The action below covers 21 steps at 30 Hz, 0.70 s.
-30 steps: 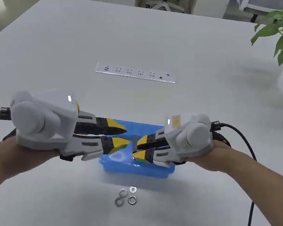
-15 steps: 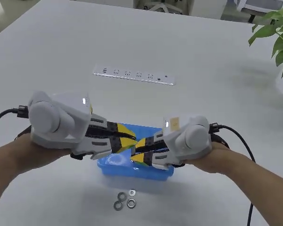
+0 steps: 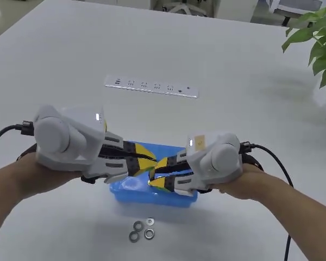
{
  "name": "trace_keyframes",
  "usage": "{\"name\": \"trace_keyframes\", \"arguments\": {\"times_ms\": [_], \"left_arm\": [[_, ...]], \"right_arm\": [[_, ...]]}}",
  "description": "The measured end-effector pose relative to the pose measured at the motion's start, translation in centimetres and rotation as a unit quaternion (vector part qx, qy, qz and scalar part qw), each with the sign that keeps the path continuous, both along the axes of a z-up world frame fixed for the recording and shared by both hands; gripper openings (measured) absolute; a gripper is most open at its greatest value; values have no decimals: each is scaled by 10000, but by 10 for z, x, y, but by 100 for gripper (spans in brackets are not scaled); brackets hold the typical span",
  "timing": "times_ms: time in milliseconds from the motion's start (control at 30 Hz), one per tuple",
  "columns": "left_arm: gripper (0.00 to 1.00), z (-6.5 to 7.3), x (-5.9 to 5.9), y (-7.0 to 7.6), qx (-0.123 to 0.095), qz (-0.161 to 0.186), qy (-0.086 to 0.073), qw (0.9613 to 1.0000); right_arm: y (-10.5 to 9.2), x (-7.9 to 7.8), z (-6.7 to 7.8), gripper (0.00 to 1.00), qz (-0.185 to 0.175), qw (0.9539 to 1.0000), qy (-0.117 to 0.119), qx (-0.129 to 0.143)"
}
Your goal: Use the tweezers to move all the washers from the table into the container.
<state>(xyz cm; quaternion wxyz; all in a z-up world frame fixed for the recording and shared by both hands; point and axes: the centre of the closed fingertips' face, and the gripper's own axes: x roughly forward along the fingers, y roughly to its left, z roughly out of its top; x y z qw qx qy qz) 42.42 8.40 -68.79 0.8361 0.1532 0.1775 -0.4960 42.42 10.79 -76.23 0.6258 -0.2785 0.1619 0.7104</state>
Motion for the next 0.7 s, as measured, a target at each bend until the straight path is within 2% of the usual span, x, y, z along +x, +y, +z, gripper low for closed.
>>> {"name": "trace_keyframes", "arguments": {"times_ms": [300, 700], "left_arm": [[5, 2, 0, 0, 100, -15, -22, 9999], [5, 15, -2, -2, 152, -15, -101, 9998]], "right_arm": [[-3, -1, 6, 22, -131, 9999, 38, 24], [-20, -2, 17, 30, -460, 9989, 32, 44]]}}
